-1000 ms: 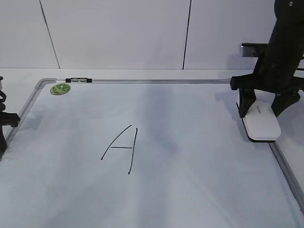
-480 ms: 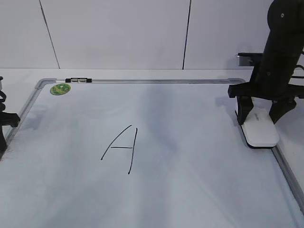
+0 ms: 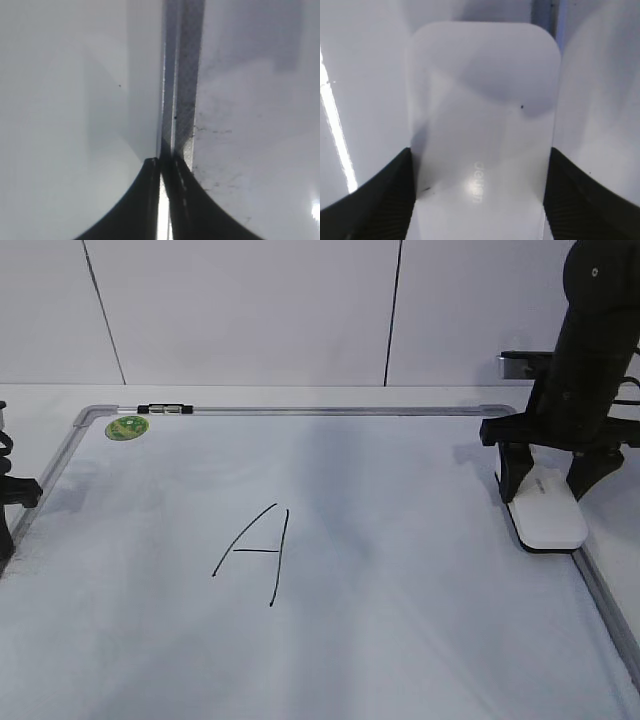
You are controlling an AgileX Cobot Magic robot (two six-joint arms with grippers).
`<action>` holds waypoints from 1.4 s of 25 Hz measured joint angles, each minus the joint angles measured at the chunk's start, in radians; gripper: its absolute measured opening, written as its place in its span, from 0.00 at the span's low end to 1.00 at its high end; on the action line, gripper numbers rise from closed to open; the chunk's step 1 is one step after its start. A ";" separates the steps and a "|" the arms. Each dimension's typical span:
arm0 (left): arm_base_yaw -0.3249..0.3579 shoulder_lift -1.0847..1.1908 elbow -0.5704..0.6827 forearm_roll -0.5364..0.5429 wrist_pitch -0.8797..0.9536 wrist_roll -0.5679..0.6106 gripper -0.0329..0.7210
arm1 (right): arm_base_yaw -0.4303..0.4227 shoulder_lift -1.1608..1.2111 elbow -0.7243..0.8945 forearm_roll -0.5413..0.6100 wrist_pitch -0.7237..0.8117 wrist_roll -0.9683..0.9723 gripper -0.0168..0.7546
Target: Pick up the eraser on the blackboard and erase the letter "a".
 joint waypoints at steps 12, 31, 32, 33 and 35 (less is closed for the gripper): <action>0.000 0.000 0.000 0.000 0.000 0.000 0.06 | 0.000 0.042 -0.002 0.000 0.000 0.000 0.72; 0.000 0.000 0.000 -0.002 0.000 0.002 0.07 | 0.000 0.048 -0.004 -0.015 0.000 -0.011 0.77; 0.000 0.000 0.000 -0.002 0.000 0.002 0.06 | 0.000 0.053 -0.004 -0.018 0.000 -0.011 0.80; 0.000 0.000 0.000 -0.002 0.000 0.002 0.06 | 0.000 0.053 -0.004 -0.018 0.000 -0.012 0.82; 0.000 0.000 0.000 -0.002 0.000 0.002 0.06 | 0.000 0.053 -0.004 -0.020 0.000 -0.012 0.83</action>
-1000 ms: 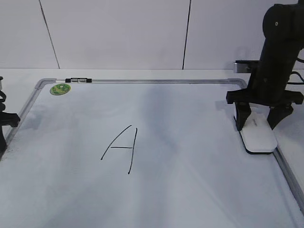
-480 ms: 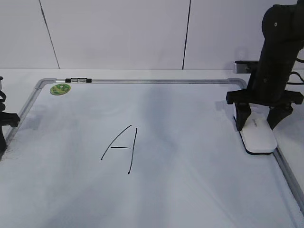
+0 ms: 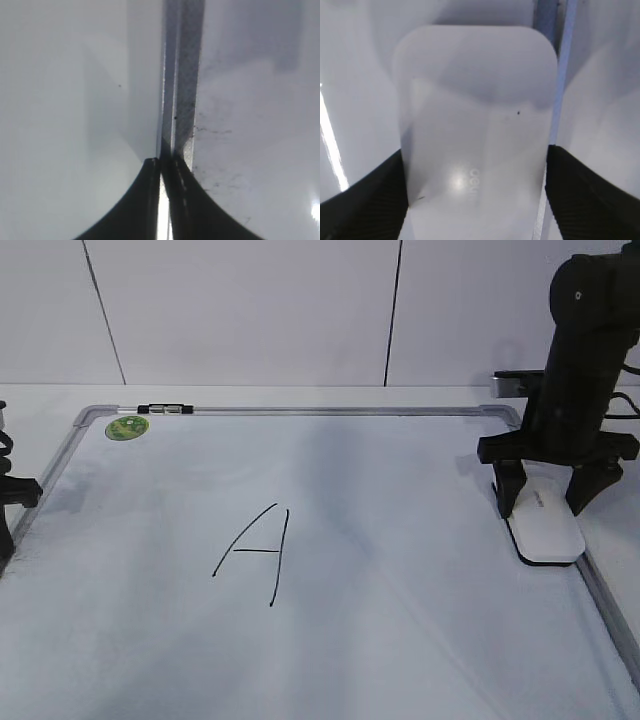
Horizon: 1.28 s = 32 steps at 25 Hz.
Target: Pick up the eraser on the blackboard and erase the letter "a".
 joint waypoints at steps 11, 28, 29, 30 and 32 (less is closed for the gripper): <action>0.000 0.000 0.000 0.000 0.000 0.000 0.06 | 0.000 -0.002 -0.105 -0.002 0.000 0.000 0.84; 0.000 0.000 0.000 0.000 -0.012 0.000 0.06 | 0.000 -0.341 -0.124 0.059 0.014 -0.002 0.77; 0.000 0.000 0.000 0.000 -0.014 0.000 0.06 | 0.000 -0.362 -0.124 0.069 0.014 -0.002 0.77; 0.000 0.000 0.000 0.000 -0.016 0.000 0.06 | 0.000 -0.379 -0.124 0.074 0.016 -0.002 0.77; 0.000 0.000 0.000 0.000 -0.022 0.000 0.06 | 0.000 -0.414 -0.124 0.084 0.020 -0.004 0.77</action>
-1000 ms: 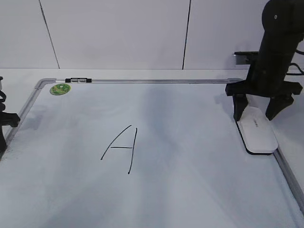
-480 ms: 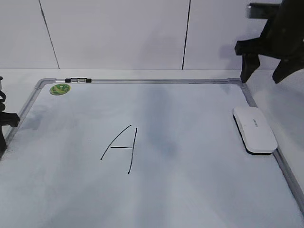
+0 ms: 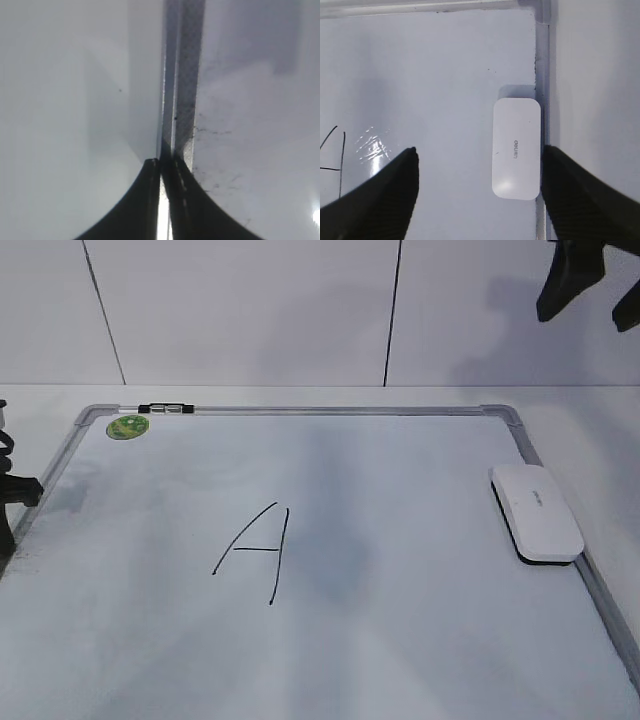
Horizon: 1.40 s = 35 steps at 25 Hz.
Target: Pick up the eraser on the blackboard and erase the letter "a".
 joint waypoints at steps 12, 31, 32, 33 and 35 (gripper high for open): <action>0.000 0.000 0.002 -0.002 -0.032 0.000 0.06 | 0.000 -0.073 0.000 0.082 0.010 -0.020 0.77; 0.000 0.001 0.002 -0.002 -0.060 0.002 0.08 | 0.000 -0.085 0.000 0.118 0.012 -0.038 0.77; 0.000 0.002 0.002 -0.002 -0.060 0.002 0.10 | 0.000 -0.085 0.000 0.118 0.012 -0.038 0.77; 0.000 0.002 0.002 -0.002 -0.060 0.002 0.12 | 0.000 -0.085 0.000 0.118 0.012 -0.040 0.77; 0.000 0.002 0.002 -0.002 -0.061 -0.007 0.20 | 0.000 -0.085 0.000 0.118 0.012 -0.041 0.77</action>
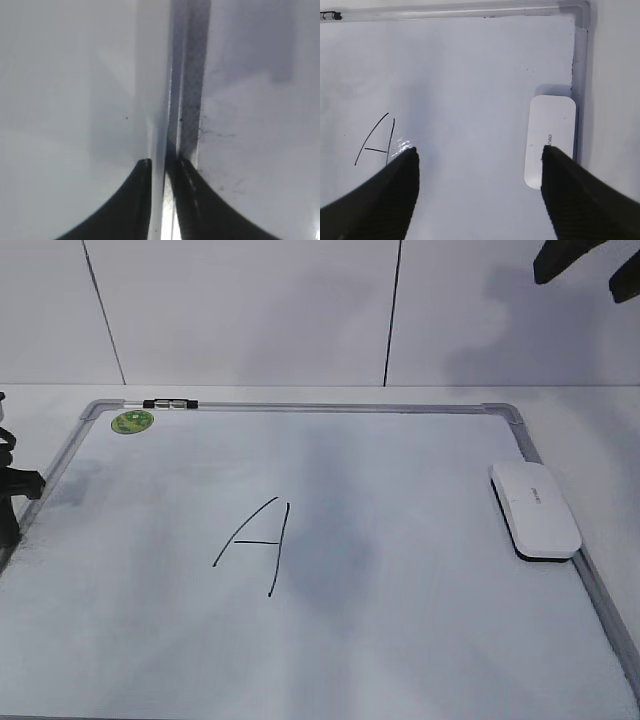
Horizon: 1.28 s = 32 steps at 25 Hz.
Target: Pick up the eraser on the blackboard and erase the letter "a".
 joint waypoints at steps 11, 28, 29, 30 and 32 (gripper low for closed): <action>0.002 -0.051 0.010 0.037 0.035 -0.008 0.43 | 0.000 0.000 0.000 0.004 0.000 -0.004 0.77; 0.002 -0.610 0.011 0.048 0.254 -0.019 0.44 | 0.000 -0.141 0.000 0.008 0.004 -0.006 0.77; 0.002 -0.640 0.011 0.048 0.279 -0.019 0.44 | 0.000 -0.152 0.000 0.008 0.004 -0.007 0.77; 0.002 -0.671 0.011 0.048 0.298 -0.019 0.44 | 0.000 -0.163 0.000 0.008 0.006 -0.007 0.77; 0.002 -0.727 0.011 0.048 0.341 -0.019 0.44 | 0.000 -0.182 0.000 0.010 0.006 -0.012 0.77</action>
